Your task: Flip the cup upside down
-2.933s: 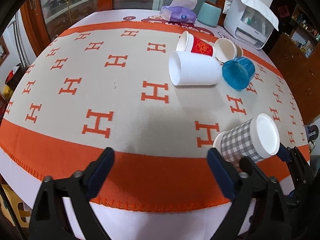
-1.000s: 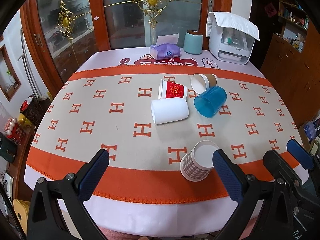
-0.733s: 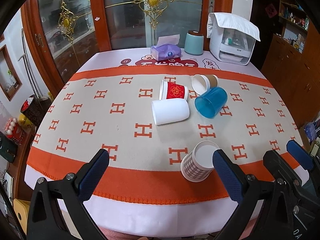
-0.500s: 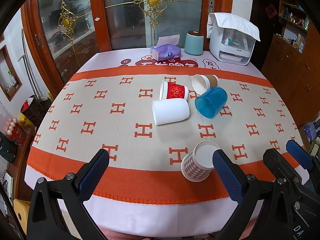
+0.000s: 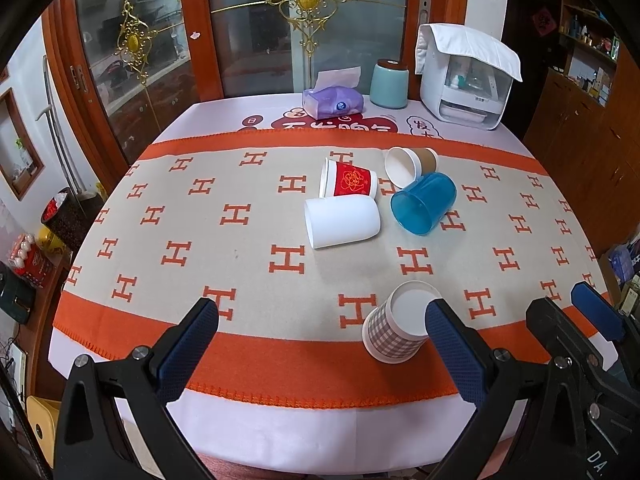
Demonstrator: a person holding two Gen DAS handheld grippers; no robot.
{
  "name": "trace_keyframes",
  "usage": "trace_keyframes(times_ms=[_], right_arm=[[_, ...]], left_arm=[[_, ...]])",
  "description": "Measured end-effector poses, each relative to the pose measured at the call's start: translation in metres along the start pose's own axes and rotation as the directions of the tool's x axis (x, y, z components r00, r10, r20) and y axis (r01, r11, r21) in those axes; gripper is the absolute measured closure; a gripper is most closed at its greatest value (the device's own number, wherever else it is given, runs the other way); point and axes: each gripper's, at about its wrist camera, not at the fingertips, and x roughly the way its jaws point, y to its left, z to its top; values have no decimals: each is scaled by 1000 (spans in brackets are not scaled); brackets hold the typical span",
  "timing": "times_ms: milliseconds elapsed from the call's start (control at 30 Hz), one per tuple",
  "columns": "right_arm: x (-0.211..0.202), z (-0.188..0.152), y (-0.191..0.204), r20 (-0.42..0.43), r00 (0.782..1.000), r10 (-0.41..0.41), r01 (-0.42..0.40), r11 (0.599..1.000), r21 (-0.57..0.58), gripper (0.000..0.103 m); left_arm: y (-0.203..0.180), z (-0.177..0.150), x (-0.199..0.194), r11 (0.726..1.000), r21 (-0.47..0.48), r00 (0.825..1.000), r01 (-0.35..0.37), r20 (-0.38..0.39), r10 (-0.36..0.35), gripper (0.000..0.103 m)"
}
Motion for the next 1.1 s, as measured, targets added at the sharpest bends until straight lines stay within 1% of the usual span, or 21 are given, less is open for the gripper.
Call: trace_keyframes(times_ms=[1100], right_arm=[[2, 0, -1, -11, 1000, 5, -4, 1000, 9, 31]], left_arm=[[1, -1, 3, 1000, 1, 1000, -8, -3, 8, 1]])
